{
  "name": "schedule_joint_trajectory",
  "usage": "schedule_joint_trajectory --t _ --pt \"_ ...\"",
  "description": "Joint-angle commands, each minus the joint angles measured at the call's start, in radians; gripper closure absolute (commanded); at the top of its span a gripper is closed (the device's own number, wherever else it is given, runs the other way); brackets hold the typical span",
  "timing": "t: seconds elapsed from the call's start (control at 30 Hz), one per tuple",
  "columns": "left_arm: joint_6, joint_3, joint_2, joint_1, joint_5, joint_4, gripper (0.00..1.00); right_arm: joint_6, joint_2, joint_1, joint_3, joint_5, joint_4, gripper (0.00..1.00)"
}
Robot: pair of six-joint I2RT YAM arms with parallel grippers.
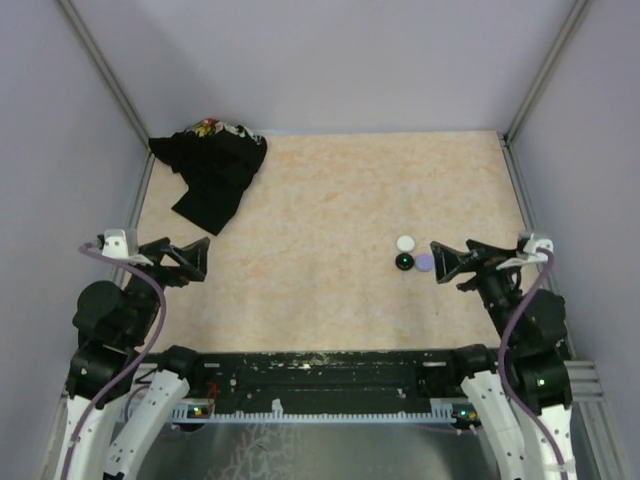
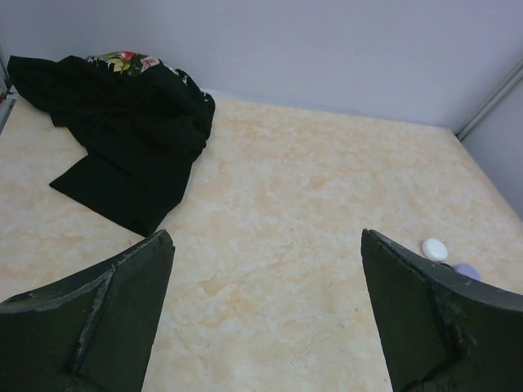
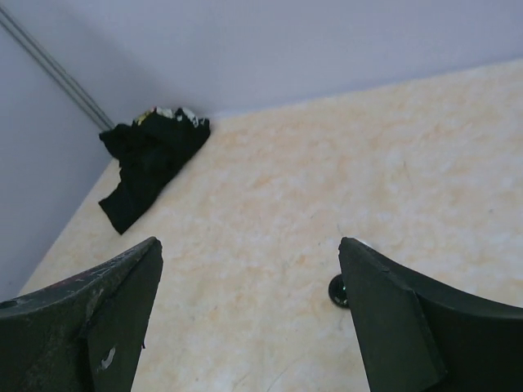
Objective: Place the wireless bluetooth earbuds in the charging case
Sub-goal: Reset both arms
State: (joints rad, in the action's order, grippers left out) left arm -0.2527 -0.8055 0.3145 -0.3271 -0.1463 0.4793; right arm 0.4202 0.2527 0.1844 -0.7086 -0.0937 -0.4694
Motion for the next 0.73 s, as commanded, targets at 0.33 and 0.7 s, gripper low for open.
schedule_joint_trajectory --t 0.33,0.7 --pt "-0.056 0.036 -0.135 0.005 0.006 0.077 0.0 -0.227 -0.149 -0.003 -0.013 0.123 -0.008 0.11" --pt "-0.115 0.103 -0.147 0.005 0.062 0.047 0.0 -0.263 -0.177 -0.004 0.036 0.145 0.013 0.11"
